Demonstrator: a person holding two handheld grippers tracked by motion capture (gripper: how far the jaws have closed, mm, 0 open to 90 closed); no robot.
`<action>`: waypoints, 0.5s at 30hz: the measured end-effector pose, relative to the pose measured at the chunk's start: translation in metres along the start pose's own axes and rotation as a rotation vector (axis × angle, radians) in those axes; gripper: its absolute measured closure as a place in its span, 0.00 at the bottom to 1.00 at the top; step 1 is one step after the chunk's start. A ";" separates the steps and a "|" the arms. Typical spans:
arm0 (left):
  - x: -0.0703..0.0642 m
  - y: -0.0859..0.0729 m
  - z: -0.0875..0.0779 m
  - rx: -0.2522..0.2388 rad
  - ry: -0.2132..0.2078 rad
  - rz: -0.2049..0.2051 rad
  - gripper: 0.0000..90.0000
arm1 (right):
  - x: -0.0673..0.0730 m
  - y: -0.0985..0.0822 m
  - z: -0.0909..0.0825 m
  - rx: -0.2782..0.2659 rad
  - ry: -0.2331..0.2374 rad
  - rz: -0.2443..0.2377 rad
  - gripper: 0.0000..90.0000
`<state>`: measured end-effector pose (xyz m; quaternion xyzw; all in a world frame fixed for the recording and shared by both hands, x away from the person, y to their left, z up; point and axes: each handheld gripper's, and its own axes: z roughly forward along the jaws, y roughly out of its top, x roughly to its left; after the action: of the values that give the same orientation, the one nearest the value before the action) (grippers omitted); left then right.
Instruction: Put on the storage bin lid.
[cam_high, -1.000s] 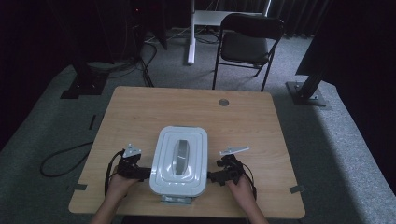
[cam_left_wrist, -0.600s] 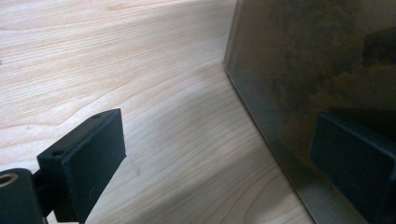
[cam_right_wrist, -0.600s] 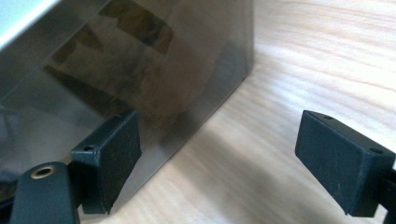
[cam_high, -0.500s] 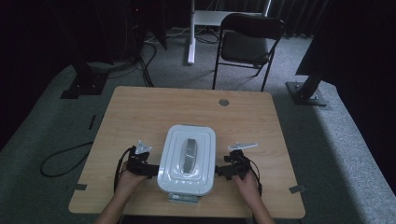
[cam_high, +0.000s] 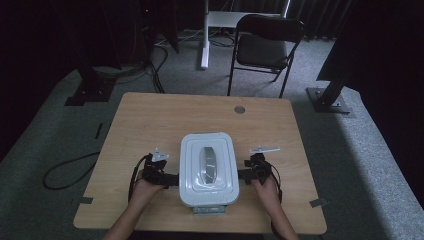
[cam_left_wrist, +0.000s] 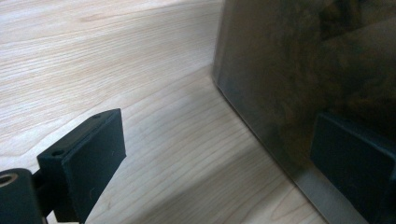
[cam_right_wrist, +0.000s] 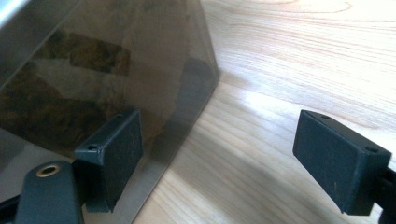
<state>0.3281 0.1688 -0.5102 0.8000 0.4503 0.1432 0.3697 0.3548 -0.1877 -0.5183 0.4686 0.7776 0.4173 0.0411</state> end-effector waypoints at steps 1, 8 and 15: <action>0.000 0.000 0.000 0.000 0.000 0.000 0.05 | 0.000 0.000 0.000 0.000 0.000 0.000 0.17; -0.003 0.011 0.010 0.007 0.000 0.013 0.05 | -0.005 -0.002 -0.006 -0.016 -0.037 0.002 0.18; -0.005 0.016 0.016 -0.004 0.000 0.019 0.05 | -0.011 -0.006 -0.010 -0.030 -0.056 0.012 0.18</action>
<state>0.3441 0.1519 -0.5095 0.8036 0.4423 0.1474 0.3700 0.3522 -0.2038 -0.5201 0.4839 0.7671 0.4158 0.0674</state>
